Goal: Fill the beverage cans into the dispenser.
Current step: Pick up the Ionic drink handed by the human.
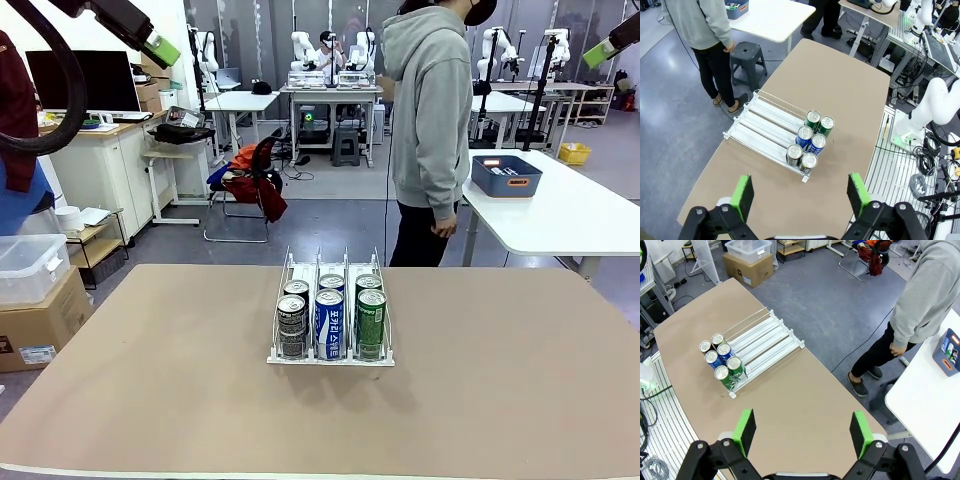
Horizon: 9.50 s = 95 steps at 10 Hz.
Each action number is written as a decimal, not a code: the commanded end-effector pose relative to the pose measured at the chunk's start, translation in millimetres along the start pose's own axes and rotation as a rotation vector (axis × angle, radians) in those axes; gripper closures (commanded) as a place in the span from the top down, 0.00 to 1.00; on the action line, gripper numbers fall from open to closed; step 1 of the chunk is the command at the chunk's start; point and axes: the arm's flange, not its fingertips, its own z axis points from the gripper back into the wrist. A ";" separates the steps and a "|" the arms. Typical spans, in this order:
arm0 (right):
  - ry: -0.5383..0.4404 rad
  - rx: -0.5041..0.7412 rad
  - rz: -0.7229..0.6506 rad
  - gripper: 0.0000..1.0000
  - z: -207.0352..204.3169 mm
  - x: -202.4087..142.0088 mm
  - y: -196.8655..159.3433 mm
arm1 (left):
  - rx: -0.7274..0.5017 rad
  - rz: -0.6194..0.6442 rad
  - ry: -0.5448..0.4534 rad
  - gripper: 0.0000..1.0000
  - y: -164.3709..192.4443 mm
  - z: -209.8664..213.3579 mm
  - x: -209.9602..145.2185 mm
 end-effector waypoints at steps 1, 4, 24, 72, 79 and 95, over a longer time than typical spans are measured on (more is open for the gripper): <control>0.000 -0.001 -0.001 1.00 0.7 -1.0 -0.5 | 0.002 0.007 0.000 1.00 -0.4 1.2 -0.8; 0.000 -0.001 -0.001 1.00 0.7 -1.0 -0.5 | 0.002 0.007 0.000 1.00 -0.4 1.2 -0.8; 0.000 -0.001 -0.001 1.00 0.7 -1.0 -0.5 | 0.002 0.007 0.000 1.00 -0.4 1.2 -0.8; 0.000 -0.001 -0.001 1.00 0.7 -1.0 -0.5 | 0.002 0.007 0.000 1.00 -0.4 1.2 -0.8; 0.000 -0.001 -0.001 1.00 0.7 -1.0 -0.5 | 0.002 0.007 0.000 1.00 -0.4 1.2 -0.8; 0.000 -0.001 -0.001 1.00 0.7 -1.0 -0.5 | 0.268 -0.070 0.003 1.00 57.6 -57.3 -9.3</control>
